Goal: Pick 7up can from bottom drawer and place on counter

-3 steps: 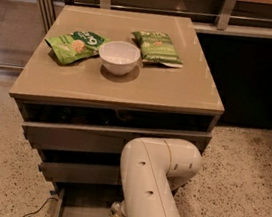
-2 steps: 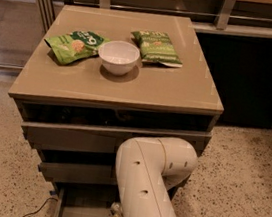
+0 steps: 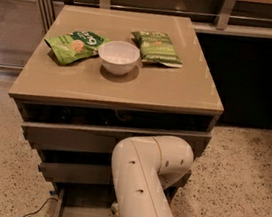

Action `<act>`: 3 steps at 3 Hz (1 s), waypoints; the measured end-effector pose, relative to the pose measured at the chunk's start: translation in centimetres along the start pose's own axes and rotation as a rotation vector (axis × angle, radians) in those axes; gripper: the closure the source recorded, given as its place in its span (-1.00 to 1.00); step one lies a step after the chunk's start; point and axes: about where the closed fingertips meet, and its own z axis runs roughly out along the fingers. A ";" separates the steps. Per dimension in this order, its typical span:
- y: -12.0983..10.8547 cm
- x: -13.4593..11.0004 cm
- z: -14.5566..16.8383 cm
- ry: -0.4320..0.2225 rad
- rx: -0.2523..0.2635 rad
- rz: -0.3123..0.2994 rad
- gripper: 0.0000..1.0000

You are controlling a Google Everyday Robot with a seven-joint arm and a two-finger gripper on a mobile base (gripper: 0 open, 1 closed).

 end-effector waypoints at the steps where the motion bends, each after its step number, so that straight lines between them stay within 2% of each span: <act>1: 0.0 0.0 0.0 0.000 0.000 0.000 1.00; 2: 0.1 0.0 -0.1 -0.006 -0.005 0.003 1.00; 3: 0.2 -0.1 -1.4 -0.024 0.001 0.013 1.00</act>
Offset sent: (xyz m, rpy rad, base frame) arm 0.0000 0.0000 0.0000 0.0000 0.0000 0.0000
